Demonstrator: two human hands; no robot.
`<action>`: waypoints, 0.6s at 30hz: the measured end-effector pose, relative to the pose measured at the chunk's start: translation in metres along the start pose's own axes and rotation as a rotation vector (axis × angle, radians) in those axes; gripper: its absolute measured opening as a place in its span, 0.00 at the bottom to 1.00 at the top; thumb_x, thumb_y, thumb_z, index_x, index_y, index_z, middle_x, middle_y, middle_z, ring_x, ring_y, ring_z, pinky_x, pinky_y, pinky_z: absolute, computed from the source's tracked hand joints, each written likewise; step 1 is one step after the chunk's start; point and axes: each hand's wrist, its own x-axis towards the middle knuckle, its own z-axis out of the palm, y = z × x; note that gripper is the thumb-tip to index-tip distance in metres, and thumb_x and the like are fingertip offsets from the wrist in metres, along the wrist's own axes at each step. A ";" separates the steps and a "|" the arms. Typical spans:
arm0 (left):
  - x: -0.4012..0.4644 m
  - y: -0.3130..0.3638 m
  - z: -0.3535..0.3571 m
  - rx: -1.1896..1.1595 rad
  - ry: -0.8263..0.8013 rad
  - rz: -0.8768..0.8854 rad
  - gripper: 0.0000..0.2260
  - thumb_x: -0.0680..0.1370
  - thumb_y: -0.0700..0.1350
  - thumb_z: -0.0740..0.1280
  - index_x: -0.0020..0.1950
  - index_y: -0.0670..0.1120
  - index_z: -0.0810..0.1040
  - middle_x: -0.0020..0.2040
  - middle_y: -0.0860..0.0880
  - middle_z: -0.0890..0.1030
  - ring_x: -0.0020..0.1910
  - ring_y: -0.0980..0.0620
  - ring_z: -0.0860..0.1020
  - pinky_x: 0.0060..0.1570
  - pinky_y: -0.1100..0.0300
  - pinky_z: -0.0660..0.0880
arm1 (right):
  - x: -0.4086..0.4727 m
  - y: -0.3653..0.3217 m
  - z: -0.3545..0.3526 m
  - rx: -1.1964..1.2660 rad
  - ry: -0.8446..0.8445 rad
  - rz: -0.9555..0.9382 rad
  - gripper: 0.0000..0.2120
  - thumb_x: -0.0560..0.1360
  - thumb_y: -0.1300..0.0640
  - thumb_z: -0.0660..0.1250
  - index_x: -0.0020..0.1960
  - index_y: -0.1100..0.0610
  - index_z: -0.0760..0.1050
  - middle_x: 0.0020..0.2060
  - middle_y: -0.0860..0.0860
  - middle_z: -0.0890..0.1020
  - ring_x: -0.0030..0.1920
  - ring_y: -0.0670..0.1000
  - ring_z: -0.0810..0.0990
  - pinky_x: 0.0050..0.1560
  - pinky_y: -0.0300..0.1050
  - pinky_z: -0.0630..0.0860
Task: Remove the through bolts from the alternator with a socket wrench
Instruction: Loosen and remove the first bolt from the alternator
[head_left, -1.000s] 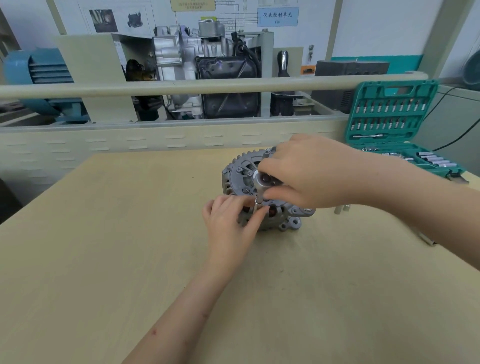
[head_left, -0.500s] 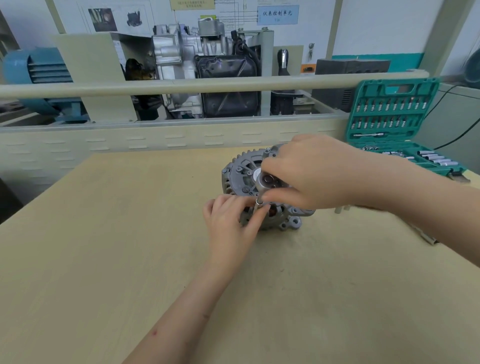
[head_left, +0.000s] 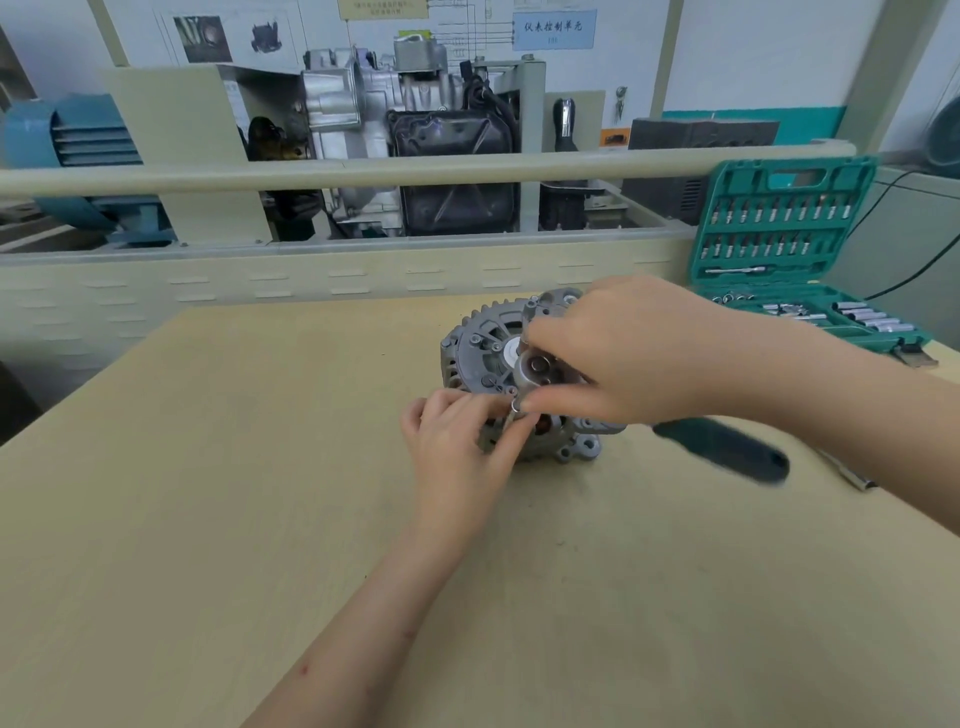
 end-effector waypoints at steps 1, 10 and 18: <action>0.000 0.000 0.000 0.008 0.002 0.001 0.07 0.67 0.48 0.71 0.34 0.44 0.79 0.29 0.53 0.76 0.38 0.57 0.69 0.44 0.60 0.56 | 0.000 0.000 0.001 0.003 0.002 -0.006 0.27 0.68 0.37 0.40 0.47 0.55 0.67 0.31 0.48 0.67 0.33 0.51 0.67 0.32 0.43 0.59; -0.002 -0.001 0.000 0.009 0.007 0.042 0.05 0.69 0.45 0.70 0.38 0.44 0.81 0.28 0.53 0.77 0.39 0.57 0.70 0.46 0.61 0.57 | -0.002 0.008 0.001 0.028 0.010 -0.040 0.25 0.70 0.39 0.42 0.50 0.54 0.68 0.41 0.50 0.76 0.44 0.54 0.74 0.46 0.44 0.66; -0.001 0.000 0.001 -0.029 0.008 -0.002 0.07 0.69 0.48 0.70 0.37 0.44 0.80 0.30 0.53 0.77 0.38 0.57 0.69 0.45 0.62 0.57 | 0.000 0.003 0.000 0.021 -0.014 0.053 0.25 0.69 0.37 0.42 0.47 0.55 0.67 0.31 0.47 0.67 0.31 0.50 0.67 0.30 0.43 0.61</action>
